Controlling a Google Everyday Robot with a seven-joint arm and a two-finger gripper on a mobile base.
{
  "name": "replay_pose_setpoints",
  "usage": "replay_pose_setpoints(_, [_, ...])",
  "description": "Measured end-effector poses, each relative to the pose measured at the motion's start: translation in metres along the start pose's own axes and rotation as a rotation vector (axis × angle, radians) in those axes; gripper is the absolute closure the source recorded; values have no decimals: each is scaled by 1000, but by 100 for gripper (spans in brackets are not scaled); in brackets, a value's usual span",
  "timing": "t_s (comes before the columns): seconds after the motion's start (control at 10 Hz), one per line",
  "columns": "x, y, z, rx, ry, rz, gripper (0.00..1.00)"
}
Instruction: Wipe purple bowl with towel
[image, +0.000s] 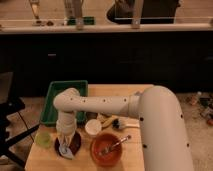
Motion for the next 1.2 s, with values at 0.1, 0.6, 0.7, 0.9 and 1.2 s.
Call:
replay_pose_setpoints(0.1, [0,10,-2,3,4,22,100])
replay_pose_setpoints(0.6, [15,30,-14,5,18,78,100])
replay_pose_setpoints(0.7, [20,29,-15,1,16,76,100])
replay_pose_setpoints(0.9, [33,21,-14,-13,8,63,100])
replay_pose_setpoints(1.2, [39,8,-12,-20,-3,35,100])
